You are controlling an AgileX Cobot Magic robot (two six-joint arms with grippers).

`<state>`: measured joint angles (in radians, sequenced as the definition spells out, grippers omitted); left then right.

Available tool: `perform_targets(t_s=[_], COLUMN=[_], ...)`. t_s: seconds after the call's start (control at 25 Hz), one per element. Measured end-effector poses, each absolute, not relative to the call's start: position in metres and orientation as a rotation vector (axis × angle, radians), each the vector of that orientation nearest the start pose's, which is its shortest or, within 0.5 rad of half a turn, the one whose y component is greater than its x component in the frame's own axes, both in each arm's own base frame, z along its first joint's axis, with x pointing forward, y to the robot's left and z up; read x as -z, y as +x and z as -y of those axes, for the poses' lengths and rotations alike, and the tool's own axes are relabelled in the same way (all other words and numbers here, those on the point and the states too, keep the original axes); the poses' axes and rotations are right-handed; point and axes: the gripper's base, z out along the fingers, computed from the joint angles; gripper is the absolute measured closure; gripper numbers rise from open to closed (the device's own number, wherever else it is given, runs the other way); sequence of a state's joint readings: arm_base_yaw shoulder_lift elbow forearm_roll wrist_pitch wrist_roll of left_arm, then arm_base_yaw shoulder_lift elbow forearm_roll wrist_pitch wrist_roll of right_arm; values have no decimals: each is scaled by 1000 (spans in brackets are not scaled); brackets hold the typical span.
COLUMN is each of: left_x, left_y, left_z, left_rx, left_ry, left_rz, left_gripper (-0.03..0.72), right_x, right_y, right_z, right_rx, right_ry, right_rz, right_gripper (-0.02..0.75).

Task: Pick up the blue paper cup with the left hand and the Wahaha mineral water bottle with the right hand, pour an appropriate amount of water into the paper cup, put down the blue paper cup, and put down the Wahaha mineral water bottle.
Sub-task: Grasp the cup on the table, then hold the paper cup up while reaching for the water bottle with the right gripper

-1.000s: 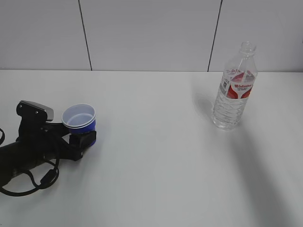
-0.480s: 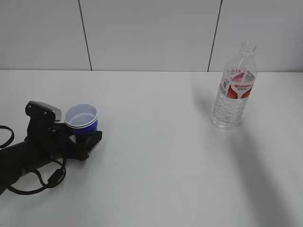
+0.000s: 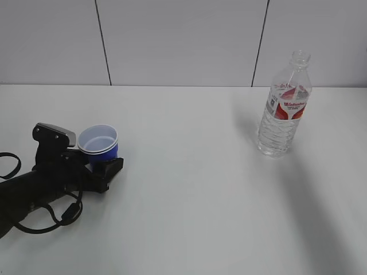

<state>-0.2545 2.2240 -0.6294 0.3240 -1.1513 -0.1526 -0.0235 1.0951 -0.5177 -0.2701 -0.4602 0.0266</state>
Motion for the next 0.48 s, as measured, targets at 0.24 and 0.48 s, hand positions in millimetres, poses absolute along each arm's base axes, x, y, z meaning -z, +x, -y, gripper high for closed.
perform_targets(t_s=[0.24,0.48], left_x=[-43,-43], left_y=[304,305], left_z=[106,107], left_rx=[466,466], left_ry=[427,427], left_rz=[-1912,-1910], left_gripper=[99,101], right_x=[-289,-289], right_y=[227,227], right_z=[-5,-6], right_rx=[90,90], right_ry=[-249,-249], right_rz=[-1597,-1596], right_gripper=[235,235])
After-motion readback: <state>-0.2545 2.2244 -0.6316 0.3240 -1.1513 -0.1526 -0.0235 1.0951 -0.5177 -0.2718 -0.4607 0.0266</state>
